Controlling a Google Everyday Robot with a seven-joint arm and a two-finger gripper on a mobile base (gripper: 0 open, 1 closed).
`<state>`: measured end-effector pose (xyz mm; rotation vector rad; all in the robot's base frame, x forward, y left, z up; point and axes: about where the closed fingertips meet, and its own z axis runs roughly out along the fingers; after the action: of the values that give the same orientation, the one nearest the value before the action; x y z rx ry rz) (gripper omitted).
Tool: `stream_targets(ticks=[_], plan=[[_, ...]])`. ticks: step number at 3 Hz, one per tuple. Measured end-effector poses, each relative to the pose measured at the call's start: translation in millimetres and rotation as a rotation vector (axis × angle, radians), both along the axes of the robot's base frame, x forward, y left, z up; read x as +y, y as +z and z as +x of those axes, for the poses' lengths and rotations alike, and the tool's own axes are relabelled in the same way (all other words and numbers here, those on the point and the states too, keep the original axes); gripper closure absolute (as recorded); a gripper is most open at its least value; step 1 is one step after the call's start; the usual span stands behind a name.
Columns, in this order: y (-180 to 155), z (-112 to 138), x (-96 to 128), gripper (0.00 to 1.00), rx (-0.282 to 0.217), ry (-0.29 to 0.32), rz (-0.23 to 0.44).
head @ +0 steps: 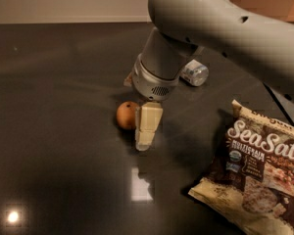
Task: Pick orange
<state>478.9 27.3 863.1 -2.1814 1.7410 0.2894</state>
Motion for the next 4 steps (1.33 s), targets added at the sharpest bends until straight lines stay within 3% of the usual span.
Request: stream_targets(ticks=[1,4], plan=[[-3.9,7.6,6.4,0.13,0.002,0.008,-0.009],[-5.9,17.4,-3.9,0.83,0.019,0.005,-0.068]])
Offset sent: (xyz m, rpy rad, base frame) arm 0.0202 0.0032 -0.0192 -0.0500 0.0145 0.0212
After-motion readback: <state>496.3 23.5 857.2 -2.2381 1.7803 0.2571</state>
